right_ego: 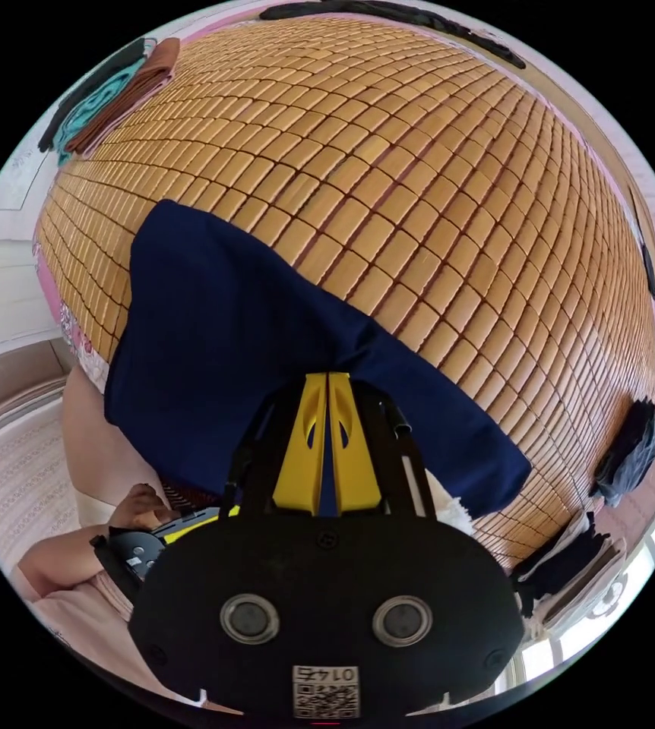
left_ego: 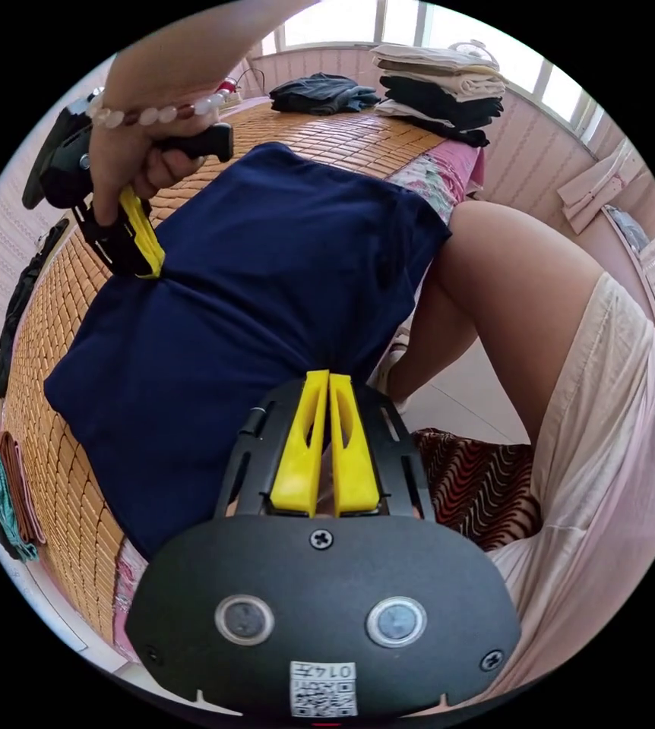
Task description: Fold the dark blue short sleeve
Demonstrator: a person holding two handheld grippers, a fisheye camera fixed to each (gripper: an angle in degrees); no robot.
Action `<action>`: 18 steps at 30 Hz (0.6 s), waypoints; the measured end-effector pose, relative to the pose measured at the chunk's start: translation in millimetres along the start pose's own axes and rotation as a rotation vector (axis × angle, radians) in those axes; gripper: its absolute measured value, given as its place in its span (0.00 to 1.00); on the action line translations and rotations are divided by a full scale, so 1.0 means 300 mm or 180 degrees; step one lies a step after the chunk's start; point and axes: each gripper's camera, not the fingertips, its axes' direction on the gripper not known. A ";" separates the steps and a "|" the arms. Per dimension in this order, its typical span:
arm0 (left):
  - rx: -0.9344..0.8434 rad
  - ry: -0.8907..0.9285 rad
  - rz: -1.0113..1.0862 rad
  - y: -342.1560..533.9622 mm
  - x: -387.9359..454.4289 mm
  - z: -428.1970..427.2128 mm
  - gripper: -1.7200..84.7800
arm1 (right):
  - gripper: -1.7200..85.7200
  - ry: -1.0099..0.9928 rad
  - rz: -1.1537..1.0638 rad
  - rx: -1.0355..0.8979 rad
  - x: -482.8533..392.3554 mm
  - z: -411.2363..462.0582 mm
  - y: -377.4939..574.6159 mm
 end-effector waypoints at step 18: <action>0.0404 -0.0496 -0.1635 -0.075 -0.033 -0.480 0.03 | 0.02 -0.1228 0.1506 0.1350 0.242 -0.134 0.888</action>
